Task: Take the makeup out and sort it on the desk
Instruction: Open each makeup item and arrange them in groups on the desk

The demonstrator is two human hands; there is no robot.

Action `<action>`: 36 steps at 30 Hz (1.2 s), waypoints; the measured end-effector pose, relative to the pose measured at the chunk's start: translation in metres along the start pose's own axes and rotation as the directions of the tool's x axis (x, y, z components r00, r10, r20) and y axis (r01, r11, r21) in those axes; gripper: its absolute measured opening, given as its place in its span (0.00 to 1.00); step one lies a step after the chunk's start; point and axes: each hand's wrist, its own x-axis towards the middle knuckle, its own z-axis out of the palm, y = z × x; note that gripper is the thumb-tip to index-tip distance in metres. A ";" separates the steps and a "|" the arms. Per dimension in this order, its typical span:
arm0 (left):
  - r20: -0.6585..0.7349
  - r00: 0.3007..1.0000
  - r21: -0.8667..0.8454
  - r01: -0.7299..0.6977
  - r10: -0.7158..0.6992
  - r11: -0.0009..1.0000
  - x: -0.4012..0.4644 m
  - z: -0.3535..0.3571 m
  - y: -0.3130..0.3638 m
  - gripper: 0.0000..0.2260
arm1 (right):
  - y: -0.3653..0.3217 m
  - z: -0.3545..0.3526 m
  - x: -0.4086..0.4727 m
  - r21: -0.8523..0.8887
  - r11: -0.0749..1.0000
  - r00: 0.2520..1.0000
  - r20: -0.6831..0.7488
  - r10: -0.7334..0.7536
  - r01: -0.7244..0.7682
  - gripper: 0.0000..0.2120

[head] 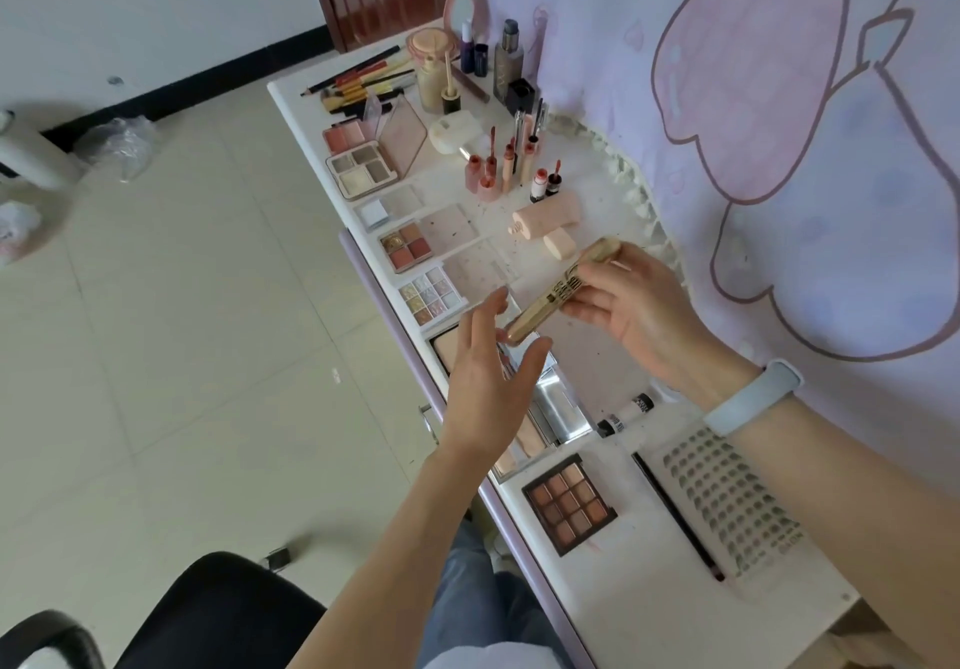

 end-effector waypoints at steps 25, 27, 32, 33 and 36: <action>0.289 0.938 0.423 -0.304 0.191 0.854 0.035 -0.031 -0.002 0.20 | 0.003 -0.013 0.010 -0.800 0.581 0.976 0.215 0.040 0.152 0.08; 0.305 0.946 0.379 -0.229 0.113 0.897 0.042 -0.035 -0.003 0.21 | 0.001 -0.015 0.009 -0.805 0.540 0.959 0.283 -0.016 0.246 0.11; 0.341 0.916 0.447 -0.357 0.212 0.820 0.057 -0.040 0.005 0.15 | 0.002 -0.016 0.009 -0.934 0.182 0.949 0.316 0.021 0.307 0.21; 0.367 0.903 0.458 -0.384 0.224 0.801 0.057 -0.040 0.006 0.15 | 0.000 -0.015 0.010 -0.948 0.156 0.957 0.289 0.043 0.279 0.19; 0.392 0.900 0.468 -0.375 0.192 0.800 0.057 -0.039 0.006 0.20 | -0.005 -0.015 0.015 -0.925 0.245 0.954 0.301 0.002 0.291 0.06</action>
